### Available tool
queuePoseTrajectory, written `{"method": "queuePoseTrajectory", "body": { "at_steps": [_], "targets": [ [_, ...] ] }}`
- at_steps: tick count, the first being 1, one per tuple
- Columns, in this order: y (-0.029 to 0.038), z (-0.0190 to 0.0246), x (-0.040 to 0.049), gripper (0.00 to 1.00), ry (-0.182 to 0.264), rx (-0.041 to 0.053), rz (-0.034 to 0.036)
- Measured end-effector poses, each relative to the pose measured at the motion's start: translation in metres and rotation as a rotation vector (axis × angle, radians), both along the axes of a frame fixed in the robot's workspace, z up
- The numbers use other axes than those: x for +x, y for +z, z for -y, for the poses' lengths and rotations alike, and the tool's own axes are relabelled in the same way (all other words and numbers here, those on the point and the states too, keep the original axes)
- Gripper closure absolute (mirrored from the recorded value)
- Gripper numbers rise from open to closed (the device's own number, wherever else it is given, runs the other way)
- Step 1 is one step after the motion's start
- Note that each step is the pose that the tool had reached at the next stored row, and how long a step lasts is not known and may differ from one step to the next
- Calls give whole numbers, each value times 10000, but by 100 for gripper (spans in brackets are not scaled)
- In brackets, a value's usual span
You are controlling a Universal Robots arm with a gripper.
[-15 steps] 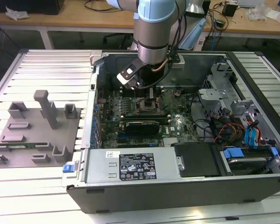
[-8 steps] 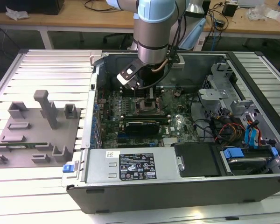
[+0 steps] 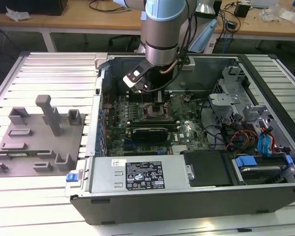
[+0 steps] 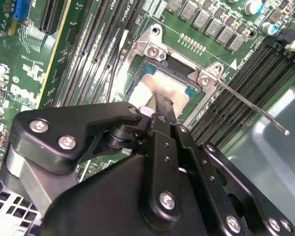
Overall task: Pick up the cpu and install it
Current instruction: 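Place the cpu into insertion slot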
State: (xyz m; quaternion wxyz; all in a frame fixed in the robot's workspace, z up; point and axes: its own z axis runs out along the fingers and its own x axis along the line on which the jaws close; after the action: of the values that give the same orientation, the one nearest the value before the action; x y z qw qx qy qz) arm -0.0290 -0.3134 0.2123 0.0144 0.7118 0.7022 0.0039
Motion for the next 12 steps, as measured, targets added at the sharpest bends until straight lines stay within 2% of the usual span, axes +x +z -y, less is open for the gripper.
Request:
{"method": "queuePoseTrajectory", "body": {
  "at_steps": [4, 6, 9, 12],
  "targets": [
    [103, -6, 0, 89, -1, 1, 0],
    [213, -14, 0, 89, -1, 1, 1],
    [298, -18, 0, 89, -1, 0, 0],
    [410, -20, 0, 89, 0, 1, 1]
  ]
}}
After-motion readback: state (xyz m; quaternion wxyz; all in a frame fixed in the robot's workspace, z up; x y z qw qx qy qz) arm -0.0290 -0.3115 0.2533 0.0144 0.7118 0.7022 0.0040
